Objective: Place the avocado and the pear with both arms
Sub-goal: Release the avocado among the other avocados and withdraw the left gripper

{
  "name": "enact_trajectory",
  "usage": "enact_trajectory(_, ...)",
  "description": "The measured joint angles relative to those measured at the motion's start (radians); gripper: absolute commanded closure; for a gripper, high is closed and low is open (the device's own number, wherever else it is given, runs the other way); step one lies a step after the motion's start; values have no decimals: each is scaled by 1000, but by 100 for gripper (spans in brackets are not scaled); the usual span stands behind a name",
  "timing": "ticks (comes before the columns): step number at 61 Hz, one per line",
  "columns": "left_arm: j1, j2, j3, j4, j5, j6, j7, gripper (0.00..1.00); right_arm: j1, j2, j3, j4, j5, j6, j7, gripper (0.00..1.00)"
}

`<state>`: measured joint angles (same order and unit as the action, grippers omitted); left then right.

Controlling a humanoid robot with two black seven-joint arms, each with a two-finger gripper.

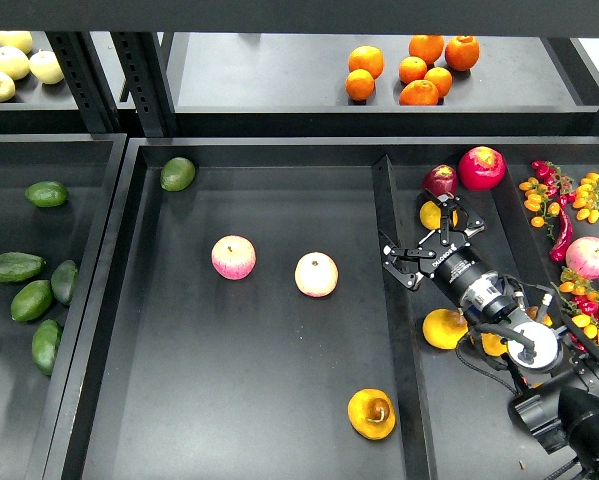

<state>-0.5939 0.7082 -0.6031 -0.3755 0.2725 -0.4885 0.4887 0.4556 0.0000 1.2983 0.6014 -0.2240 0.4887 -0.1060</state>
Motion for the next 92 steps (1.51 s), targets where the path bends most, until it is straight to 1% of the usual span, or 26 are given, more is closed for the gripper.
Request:
enact_trajectory(12, 13, -38, 27, 29, 5, 0, 0, 64, 0, 0, 0, 0, 0, 0, 0, 0)
enact_trajectory(34, 22, -43, 37, 34, 5, 0, 0, 63, -2, 0, 1, 0, 0, 0, -1, 0)
enact_trajectory(43, 29, -51, 37, 34, 5, 0, 0, 61, -2, 0, 0, 0, 0, 0, -1, 0)
enact_trajectory(53, 31, -53, 36, 34, 5, 0, 0, 50, -2, 0, 0, 0, 0, 0, -1, 0)
enact_trajectory(54, 31, -54, 36, 34, 5, 0, 0, 46, -2, 0, 0, 0, 0, 0, -1, 0)
enact_trajectory(56, 31, -54, 36, 34, 5, 0, 0, 43, -2, 0, -1, 0, 0, 0, -1, 0)
enact_trajectory(71, 31, -61, 34, 32, 5, 0, 0, 30, -2, 0, -1, 0, 0, 0, -1, 0)
enact_trajectory(81, 31, -64, 34, 32, 6, 0, 0, 24, -2, 0, -1, 0, 0, 0, -1, 0)
enact_trajectory(92, 31, -68, 34, 32, 7, -1, 0, 20, -2, 0, -1, 0, 0, 0, -1, 0)
